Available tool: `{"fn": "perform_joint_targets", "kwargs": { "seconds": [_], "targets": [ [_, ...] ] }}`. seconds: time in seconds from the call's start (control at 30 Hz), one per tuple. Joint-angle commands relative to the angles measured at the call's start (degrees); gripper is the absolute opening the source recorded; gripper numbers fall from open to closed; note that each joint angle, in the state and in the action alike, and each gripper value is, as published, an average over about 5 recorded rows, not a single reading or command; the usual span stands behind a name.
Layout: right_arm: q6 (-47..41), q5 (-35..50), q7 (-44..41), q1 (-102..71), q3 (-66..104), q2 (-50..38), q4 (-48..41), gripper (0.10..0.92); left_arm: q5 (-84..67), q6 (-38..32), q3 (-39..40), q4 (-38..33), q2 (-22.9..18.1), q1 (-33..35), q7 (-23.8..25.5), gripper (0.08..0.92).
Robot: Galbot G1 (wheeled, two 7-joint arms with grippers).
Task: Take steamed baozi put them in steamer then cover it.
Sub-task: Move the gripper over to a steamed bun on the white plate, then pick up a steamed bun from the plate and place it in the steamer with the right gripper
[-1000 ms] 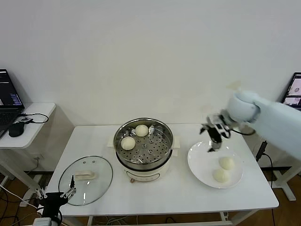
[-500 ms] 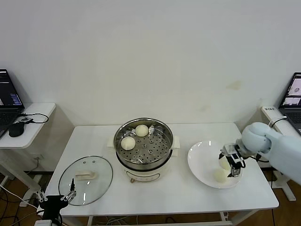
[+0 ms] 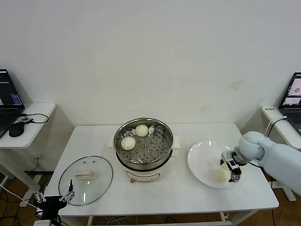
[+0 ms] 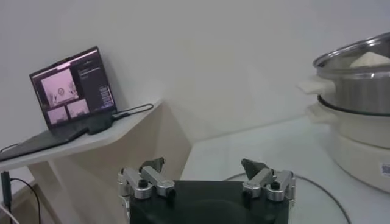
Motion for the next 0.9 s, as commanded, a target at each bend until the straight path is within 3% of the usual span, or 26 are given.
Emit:
{"fn": "perform_joint_targets", "kwargs": {
  "seconds": [0.03,0.5,0.9],
  "targets": [
    [0.0,-1.2,0.5,-1.8,0.7,3.1,-3.8,0.805,0.0,0.0,-0.1,0.2,0.0,-0.1,0.0,0.823],
    [-0.9,-0.9,0.6,-1.9,1.7,3.2,-4.0,0.628,0.1,0.1,0.0,0.1,-0.2,-0.3,0.0,0.823],
    [-1.6,4.8,-1.4,5.9,1.8,0.4,0.5,0.594,0.1,0.1,-0.1,-0.7,-0.1,-0.1,0.0,0.823]
  ]
}}
